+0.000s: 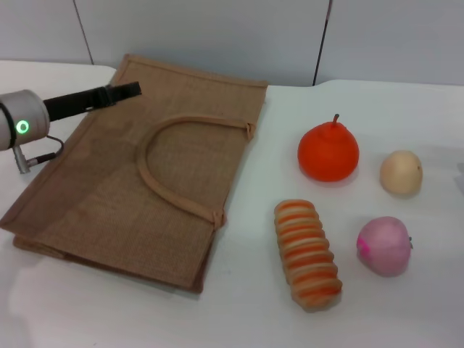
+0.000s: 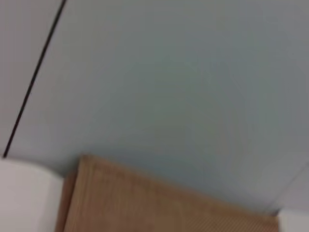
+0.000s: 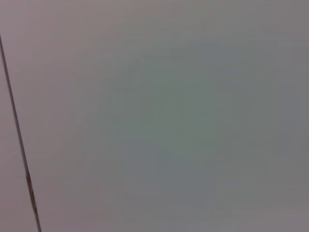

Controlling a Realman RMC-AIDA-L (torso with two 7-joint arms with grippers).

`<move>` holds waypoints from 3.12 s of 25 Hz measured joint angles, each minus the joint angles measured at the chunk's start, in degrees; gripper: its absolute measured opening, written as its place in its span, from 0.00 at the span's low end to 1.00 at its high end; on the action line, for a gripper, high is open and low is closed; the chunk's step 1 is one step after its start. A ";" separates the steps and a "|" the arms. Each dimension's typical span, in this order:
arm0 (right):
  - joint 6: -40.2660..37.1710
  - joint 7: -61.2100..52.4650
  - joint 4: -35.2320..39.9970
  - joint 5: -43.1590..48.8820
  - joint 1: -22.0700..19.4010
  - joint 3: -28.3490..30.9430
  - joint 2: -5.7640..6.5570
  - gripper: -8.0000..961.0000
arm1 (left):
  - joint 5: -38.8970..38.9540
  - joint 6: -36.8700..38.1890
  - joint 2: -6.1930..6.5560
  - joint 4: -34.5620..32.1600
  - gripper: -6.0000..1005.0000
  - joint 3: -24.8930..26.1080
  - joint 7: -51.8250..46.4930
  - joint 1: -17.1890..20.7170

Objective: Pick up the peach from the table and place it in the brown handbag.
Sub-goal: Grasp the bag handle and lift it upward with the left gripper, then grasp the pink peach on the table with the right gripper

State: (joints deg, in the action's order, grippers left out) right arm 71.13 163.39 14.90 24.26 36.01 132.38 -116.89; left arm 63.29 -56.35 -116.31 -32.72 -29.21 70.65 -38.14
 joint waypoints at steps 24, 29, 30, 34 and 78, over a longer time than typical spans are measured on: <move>-0.03 0.00 -0.09 0.00 0.28 0.16 0.09 0.90 | -25.43 13.63 -0.10 -15.88 0.56 -40.70 -37.21 -0.29; -0.02 0.00 -0.14 0.00 0.39 0.16 0.07 0.90 | -25.49 16.39 -0.08 -13.99 0.56 -43.73 -36.69 -0.45; -0.03 0.00 -0.14 0.00 0.39 0.17 0.03 0.90 | -25.49 17.02 -0.07 -13.54 0.56 -44.57 -36.58 -0.50; -0.02 0.00 -0.14 0.01 0.39 0.16 0.01 0.90 | -25.56 20.18 0.00 -11.76 0.56 -48.97 -36.46 -0.63; 3.01 -0.77 -0.34 6.70 0.42 -2.99 0.15 0.89 | -16.34 28.85 -0.01 -11.49 0.13 -52.09 -34.40 2.58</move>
State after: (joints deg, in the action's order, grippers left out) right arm 74.14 162.62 14.55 30.96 36.43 129.39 -116.74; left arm 46.95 -27.50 -116.31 -44.21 -81.30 36.25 -35.56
